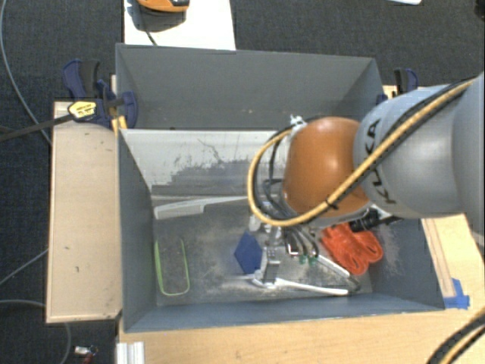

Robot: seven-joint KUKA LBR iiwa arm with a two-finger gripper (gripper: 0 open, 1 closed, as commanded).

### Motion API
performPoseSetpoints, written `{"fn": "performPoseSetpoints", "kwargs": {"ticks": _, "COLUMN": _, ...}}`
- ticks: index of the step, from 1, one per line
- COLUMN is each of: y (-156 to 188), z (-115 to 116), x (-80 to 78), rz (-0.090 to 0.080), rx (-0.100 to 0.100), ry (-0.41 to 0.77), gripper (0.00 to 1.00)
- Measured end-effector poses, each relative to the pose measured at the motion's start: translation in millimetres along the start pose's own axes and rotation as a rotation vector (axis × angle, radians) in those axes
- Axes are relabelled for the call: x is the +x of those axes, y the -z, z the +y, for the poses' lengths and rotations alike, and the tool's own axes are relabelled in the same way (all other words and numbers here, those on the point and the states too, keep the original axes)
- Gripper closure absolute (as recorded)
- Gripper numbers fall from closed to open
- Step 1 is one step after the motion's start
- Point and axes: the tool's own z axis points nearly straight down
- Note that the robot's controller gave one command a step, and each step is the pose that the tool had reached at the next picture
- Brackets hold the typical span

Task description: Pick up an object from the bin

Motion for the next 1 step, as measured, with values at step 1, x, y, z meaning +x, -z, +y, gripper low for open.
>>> {"fn": "performPoseSetpoints", "kwargs": {"ticks": 1, "y": -15.6, "z": -23.4, "x": 21.2, "rz": 0.005, "rx": 0.002, "ry": 0.110, "gripper": 0.00}}
